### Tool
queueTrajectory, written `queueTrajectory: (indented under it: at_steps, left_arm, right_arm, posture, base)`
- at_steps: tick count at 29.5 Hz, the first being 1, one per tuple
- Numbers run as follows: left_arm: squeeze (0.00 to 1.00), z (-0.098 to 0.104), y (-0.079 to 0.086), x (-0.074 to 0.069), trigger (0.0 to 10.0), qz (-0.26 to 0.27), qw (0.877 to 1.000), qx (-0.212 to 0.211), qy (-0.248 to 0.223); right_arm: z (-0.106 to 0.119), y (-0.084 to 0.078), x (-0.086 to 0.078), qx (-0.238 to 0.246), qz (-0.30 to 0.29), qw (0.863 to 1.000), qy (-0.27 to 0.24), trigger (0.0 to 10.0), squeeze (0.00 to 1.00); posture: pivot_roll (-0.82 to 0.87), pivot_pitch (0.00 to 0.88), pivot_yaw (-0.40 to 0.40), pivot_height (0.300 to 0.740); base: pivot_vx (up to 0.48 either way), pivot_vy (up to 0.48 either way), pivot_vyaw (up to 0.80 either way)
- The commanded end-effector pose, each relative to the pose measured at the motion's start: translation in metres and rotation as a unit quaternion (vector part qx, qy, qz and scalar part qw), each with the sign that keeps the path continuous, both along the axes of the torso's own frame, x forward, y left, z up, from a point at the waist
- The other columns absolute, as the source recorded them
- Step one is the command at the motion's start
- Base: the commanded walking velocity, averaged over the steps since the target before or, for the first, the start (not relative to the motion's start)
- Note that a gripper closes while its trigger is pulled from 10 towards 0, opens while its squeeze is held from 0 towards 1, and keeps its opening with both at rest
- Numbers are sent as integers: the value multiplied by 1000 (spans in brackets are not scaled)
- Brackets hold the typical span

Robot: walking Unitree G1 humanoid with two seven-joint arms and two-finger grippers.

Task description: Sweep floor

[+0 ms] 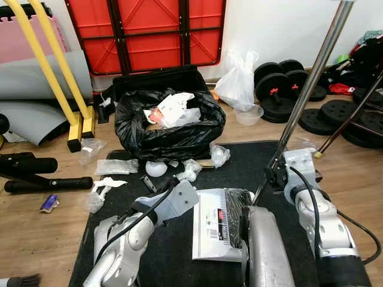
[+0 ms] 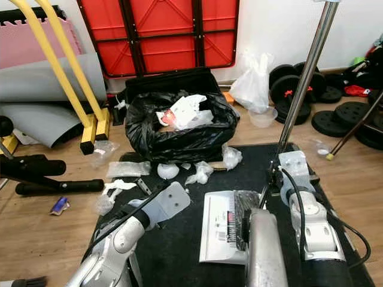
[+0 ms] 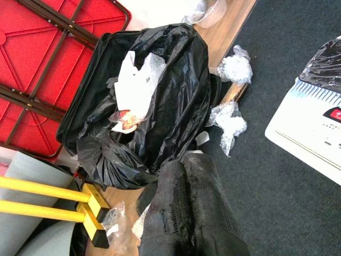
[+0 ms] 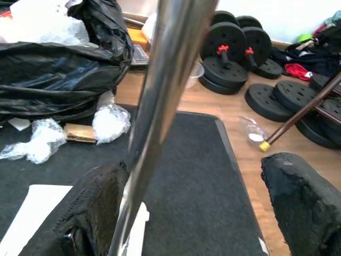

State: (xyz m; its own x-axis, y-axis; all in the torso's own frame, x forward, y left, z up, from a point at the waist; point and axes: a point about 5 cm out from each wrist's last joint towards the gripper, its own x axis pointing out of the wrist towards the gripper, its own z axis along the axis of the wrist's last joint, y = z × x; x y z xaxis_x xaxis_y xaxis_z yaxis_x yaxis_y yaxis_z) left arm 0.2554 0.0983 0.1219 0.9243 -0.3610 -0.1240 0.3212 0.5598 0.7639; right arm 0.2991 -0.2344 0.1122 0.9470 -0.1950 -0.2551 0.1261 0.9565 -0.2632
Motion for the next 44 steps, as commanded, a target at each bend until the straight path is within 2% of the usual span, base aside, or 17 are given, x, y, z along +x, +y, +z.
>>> queueTrajectory:
  at_steps: [1, 7, 8, 18, 23, 24, 26, 27, 28, 29, 42, 44]
  left_arm:
    - [0, 1, 3, -1, 10000, 7, 1000, -2, -3]
    - [0, 1, 2, -2, 10000, 6, 1000, -2, -3]
    - [0, 2, 2, -2, 10000, 6, 1000, -3, -3]
    - [0, 4, 1, -3, 10000, 5, 1000, -4, -5]
    - [0, 3, 0, -4, 10000, 5, 1000, -3, -6]
    - [0, 3, 0, -4, 10000, 6, 1000, -3, -6]
    - [0, 3, 0, -4, 10000, 6, 1000, -3, -6]
    - [0, 3, -1, -4, 10000, 7, 1000, 4, -12]
    - [0, 3, -1, -4, 10000, 7, 1000, 4, -12]
    - [0, 1, -1, -5, 10000, 6, 1000, 0, -8]
    - [0, 1, -4, -3, 10000, 0, 1000, 4, -5]
    - [0, 4, -3, -3, 10000, 0, 1000, -6, -10]
  right_arm:
    - [-1, -1, 1, 3, -4, 1000, -3, 10000, 0]
    - [4, 1, 8, 15, 3, 999, -31, 10000, 0]
    - [5, 1, 13, 31, 10, 999, -41, 10000, 0]
    - [8, 8, 25, 73, 42, 995, -62, 10000, 0]
    - [12, 7, 29, 67, 41, 994, -78, 10000, 0]
    - [13, 6, 29, 65, 37, 994, -85, 3176, 0]
    - [13, 6, 29, 65, 37, 994, -85, 3176, 0]
    - [14, 5, 30, 65, 34, 993, -92, 706, 0]
    - [14, 5, 30, 65, 34, 993, -92, 706, 0]
    - [15, 4, 30, 63, 32, 993, -100, 0, 0]
    - [14, 4, 32, 68, 30, 991, -115, 0, 0]
    - [16, 3, 33, 80, 30, 988, -128, 0, 0]
  posture:
    - [-129, 0, -19, 350]
    - [-134, 0, -15, 350]
    - [-133, 0, -17, 350]
    - [-120, 5, -11, 350]
    - [-108, 0, -5, 350]
    - [-106, 0, -6, 350]
    - [-106, 0, -6, 350]
    - [-104, 0, -4, 350]
    - [-104, 0, -4, 350]
    - [-104, 0, -5, 350]
    - [-109, 0, -6, 350]
    - [-112, 0, -7, 350]
  base:
    - [0, 0, 0]
    - [0, 0, 0]
    - [0, 0, 0]
    - [0, 0, 0]
    - [0, 0, 0]
    - [0, 0, 0]
    - [0, 0, 0]
    - [0, 0, 0]
    - [0, 0, 0]
    - [0, 0, 0]
    - [0, 0, 0]
    - [0, 0, 0]
